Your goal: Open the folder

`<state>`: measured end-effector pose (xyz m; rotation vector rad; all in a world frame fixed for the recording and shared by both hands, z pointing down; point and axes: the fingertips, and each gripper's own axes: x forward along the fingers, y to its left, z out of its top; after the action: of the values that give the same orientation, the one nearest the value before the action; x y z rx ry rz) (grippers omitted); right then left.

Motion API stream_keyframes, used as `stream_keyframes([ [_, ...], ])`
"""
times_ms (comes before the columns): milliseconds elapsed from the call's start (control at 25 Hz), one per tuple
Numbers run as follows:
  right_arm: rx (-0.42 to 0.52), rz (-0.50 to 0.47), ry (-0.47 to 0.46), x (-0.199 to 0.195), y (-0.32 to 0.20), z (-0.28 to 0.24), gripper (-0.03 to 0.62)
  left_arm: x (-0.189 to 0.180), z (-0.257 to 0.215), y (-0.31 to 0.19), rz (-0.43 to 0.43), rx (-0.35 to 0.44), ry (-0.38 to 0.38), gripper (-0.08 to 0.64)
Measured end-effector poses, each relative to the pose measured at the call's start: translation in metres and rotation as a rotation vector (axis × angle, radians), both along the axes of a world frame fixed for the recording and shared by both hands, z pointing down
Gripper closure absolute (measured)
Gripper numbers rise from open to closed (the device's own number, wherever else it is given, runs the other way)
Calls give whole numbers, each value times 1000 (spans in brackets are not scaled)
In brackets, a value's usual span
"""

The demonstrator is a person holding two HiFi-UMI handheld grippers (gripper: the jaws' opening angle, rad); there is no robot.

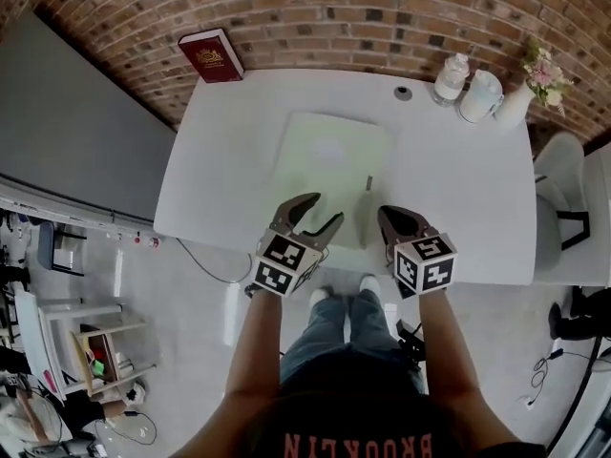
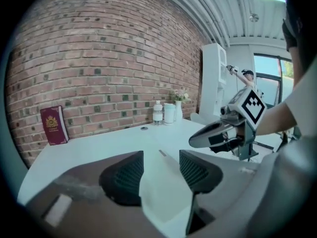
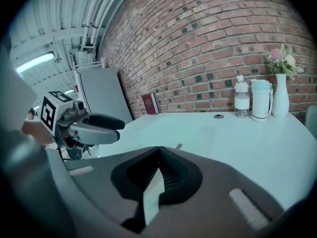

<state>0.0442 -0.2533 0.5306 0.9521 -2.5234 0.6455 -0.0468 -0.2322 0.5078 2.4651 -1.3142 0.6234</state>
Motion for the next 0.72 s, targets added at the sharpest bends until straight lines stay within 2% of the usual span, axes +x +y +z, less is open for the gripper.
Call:
stream_keyframes([
  [200, -69, -5, 33, -5, 12, 22, 591, 18, 22, 16, 176, -30, -116, 338],
  [560, -159, -15, 58, -12, 29, 55, 591, 36, 59, 38, 323, -111, -192, 338],
  [720, -186, -13, 56, -15, 32, 64, 591, 44, 73, 49, 408, -152, -251, 336],
])
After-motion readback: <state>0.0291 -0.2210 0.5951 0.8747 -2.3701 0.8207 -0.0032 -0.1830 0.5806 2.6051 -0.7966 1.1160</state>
